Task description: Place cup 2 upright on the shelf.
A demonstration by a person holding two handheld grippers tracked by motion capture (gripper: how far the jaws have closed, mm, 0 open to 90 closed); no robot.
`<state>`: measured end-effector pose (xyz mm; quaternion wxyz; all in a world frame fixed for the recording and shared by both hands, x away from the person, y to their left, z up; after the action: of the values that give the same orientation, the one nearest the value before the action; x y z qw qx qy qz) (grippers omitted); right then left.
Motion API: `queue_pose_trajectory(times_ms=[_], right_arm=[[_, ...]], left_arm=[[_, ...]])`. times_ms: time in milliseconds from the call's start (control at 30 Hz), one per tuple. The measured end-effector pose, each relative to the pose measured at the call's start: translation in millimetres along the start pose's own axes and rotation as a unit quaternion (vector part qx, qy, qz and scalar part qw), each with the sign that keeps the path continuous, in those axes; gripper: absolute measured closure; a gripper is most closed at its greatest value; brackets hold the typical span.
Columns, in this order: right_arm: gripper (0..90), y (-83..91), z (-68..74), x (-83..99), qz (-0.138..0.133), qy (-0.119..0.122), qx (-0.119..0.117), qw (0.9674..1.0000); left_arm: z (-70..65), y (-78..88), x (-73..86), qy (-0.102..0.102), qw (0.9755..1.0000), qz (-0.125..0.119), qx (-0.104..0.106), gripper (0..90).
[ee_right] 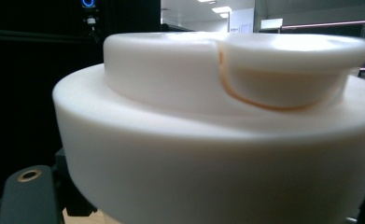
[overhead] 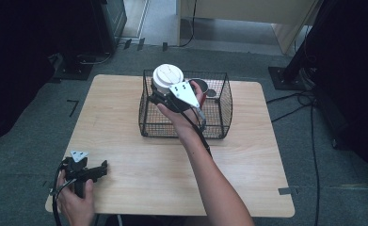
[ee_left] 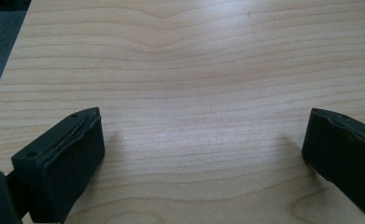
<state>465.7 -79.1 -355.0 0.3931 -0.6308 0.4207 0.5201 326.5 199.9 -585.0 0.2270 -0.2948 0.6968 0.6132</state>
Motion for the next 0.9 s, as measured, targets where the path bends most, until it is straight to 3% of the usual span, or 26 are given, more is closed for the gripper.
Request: queue_pose_trajectory(times_ms=[433,600,900], right_arm=[[16.0,-27.7,-5.6,28.2,0.019,0.009,0.007,0.9998],[16.0,-38.5,-9.4,38.1,0.023,-0.011,0.006,0.9997],[16.0,-51.5,4.2,56.8,0.039,0.007,-0.022,0.999]], left_arm=[[0.0,0.1,0.1,0.0,1.0,0.001,0.0,0.0],[0.0,0.1,0.1,-0.001,1.0,0.001,0.0,0.0],[0.0,0.0,0.0,0.0,1.0,0.001,0.0,0.0]])
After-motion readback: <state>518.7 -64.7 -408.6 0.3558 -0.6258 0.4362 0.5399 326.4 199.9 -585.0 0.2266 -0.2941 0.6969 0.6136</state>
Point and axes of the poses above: each handheld gripper's, and its own axes: y roughly backward along the jaws, x roughly out of its underside, z roughly to its left, the point moved 9 cm from there along -y, roughly forward along the jaws, and after that the axes turned 13 degrees about y, right-handed, at the moved point
